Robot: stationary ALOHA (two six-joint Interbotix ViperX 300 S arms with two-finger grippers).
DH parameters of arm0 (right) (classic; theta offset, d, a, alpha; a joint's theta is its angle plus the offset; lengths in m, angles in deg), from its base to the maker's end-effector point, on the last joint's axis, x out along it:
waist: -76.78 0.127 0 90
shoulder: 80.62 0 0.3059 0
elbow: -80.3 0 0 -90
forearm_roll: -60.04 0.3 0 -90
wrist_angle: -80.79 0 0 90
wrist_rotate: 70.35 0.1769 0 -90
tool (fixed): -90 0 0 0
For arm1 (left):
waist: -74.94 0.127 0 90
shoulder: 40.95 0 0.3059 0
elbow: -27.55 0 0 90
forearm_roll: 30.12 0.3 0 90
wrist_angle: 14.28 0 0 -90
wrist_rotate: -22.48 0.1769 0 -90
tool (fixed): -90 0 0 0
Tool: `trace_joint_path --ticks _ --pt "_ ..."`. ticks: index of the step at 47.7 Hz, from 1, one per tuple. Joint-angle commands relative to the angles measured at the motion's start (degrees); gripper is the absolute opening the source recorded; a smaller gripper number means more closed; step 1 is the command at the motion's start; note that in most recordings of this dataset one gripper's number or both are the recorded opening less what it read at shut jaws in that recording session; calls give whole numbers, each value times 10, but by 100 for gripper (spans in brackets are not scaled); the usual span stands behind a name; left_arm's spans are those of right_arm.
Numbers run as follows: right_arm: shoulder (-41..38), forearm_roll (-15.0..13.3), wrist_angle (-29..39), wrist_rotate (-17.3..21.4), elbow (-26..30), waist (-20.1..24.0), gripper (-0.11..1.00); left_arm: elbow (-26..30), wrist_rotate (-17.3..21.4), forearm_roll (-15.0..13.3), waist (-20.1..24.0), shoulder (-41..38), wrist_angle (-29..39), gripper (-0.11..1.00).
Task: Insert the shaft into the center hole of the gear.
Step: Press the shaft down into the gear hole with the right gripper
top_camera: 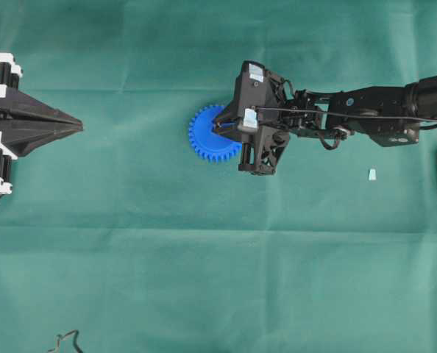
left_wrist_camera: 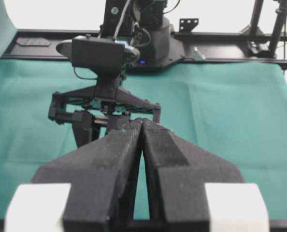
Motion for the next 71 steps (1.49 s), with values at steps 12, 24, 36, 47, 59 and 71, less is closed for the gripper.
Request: trace_joint_path --ticks 12,24,36,47,59,71 --pt "-5 1 -4 -1 12 1 16 15 -1 2 -1 -4 -4 0" --pt "-5 2 1 -1 13 2 16 15 -1 2 -1 -4 -4 0" --pt "-8 3 23 -1 21 1 17 15 -1 2 0 -4 -2 0" --pt "-8 6 19 -1 26 1 75 15 -1 2 -1 -4 -2 0" --pt "17 4 37 -3 33 1 93 15 -1 2 -1 -5 -2 0" --pt "96 -1 67 -6 26 1 93 15 -1 2 -1 -4 -2 0"
